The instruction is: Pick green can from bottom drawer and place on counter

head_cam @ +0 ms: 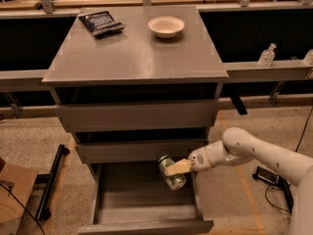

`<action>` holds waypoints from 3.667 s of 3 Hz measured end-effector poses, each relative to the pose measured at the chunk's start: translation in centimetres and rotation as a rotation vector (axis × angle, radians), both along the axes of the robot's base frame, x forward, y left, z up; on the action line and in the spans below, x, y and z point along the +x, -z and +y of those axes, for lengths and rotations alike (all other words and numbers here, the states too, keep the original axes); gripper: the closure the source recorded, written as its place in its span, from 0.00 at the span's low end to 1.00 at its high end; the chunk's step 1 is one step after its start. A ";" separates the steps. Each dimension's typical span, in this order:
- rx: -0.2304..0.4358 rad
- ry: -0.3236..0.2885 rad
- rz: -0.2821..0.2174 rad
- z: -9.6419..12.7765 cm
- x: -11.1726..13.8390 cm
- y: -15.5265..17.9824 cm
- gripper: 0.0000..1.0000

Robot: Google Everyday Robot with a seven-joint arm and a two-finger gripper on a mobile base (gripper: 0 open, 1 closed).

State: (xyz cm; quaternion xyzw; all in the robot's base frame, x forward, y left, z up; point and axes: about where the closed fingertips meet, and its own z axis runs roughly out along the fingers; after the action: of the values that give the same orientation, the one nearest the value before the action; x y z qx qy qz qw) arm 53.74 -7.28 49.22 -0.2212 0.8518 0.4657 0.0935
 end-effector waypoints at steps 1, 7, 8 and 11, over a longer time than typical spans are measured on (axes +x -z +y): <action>0.000 0.000 0.000 0.0 0.0 0.0 1.00; -0.167 -0.194 -0.573 3.5 -14.3 -24.8 1.00; -0.167 -0.192 -0.575 3.5 -14.3 -24.8 1.00; -0.258 -0.463 -0.731 6.2 -9.1 -37.9 1.00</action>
Offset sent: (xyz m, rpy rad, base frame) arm -0.0253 -0.0014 0.0570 -0.0827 -0.1142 0.0413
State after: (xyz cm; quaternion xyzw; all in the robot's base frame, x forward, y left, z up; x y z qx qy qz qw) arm 44.69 -1.13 87.08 -0.5659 0.7418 0.2556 0.2532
